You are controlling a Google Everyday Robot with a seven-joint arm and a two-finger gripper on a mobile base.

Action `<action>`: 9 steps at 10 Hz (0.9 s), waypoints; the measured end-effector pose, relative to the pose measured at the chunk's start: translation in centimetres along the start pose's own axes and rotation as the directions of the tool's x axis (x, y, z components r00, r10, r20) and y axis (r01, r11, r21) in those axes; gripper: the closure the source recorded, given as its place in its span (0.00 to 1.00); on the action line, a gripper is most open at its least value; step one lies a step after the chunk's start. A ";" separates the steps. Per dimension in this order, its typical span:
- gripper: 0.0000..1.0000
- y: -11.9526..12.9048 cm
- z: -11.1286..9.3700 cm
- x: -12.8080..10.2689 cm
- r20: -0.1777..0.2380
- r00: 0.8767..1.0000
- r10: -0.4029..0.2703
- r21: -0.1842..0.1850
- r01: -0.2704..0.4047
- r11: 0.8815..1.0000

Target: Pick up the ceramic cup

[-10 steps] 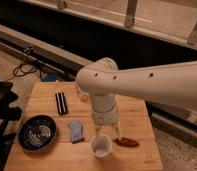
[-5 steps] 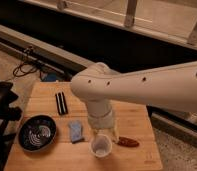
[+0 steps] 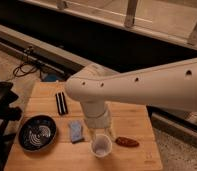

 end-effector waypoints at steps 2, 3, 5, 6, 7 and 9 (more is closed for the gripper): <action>0.20 -0.6 0.9 0.0 -0.006 0.998 -0.059 -0.069 0.058 0.996; 0.20 -0.6 1.4 -0.4 -0.007 0.997 -0.074 -0.099 0.073 0.992; 0.20 -0.8 2.5 -0.9 -0.029 0.995 -0.096 -0.153 0.090 0.984; 0.20 -1.3 3.2 -1.2 -0.052 0.994 -0.098 -0.190 0.086 0.978; 0.20 -1.4 3.9 -1.4 -0.063 0.993 -0.104 -0.209 0.089 0.974; 0.20 -1.7 5.2 -1.9 -0.087 0.990 -0.109 -0.244 0.085 0.966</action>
